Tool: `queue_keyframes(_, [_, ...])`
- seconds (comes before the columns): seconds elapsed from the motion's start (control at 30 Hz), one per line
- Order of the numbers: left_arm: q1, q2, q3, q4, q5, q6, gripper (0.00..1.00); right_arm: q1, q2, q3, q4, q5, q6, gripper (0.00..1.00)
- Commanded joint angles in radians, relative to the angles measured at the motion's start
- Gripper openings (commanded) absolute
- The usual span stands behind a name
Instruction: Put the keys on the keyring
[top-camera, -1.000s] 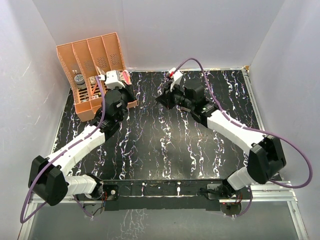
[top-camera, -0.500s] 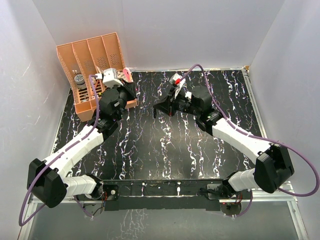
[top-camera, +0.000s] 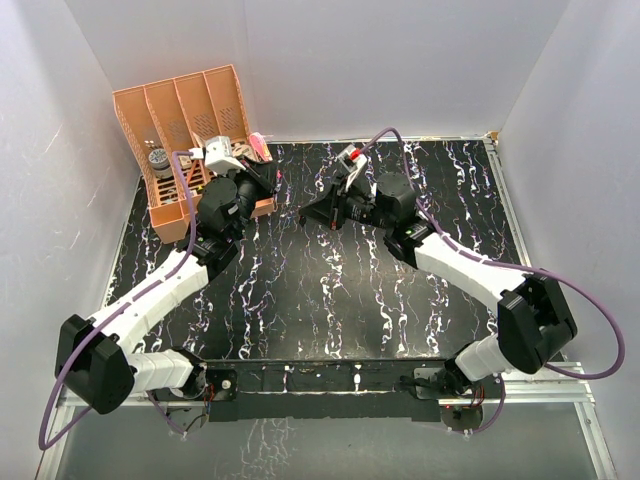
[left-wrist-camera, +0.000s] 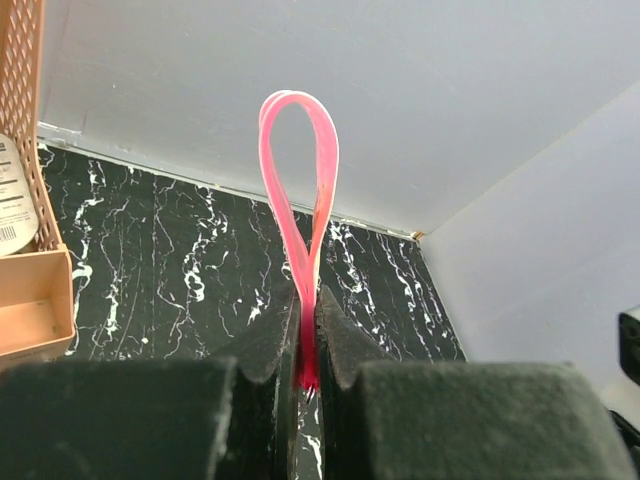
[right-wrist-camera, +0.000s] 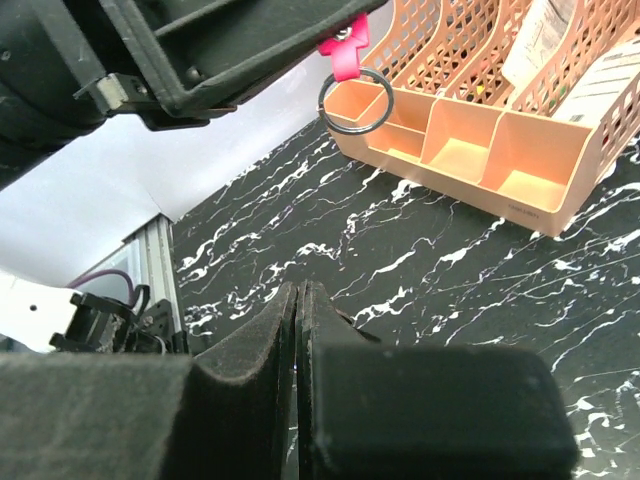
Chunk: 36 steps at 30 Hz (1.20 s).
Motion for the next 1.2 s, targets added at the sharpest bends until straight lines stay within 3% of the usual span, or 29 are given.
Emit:
queue_keyframes(0.0, [0.002, 0.004, -0.002, 0.05, 0.018, -0.026, 0.0, 0.01, -0.002, 0.054, 0.084, 0.046, 0.102, 0.0])
queue_keyframes(0.27, [-0.003, 0.024, -0.025, 0.096, 0.03, -0.019, 0.0, 0.01, 0.008, 0.056, 0.184, 0.082, 0.249, 0.0])
queue_keyframes(0.67, [-0.021, 0.037, -0.154, 0.387, 0.068, 0.019, 0.0, 0.01, 0.04, 0.054, 0.228, 0.108, 0.322, 0.0])
queue_keyframes(1.17, [-0.079, 0.041, -0.18, 0.473, 0.01, 0.066, 0.0, 0.01, 0.046, 0.049, 0.222, 0.176, 0.391, 0.0])
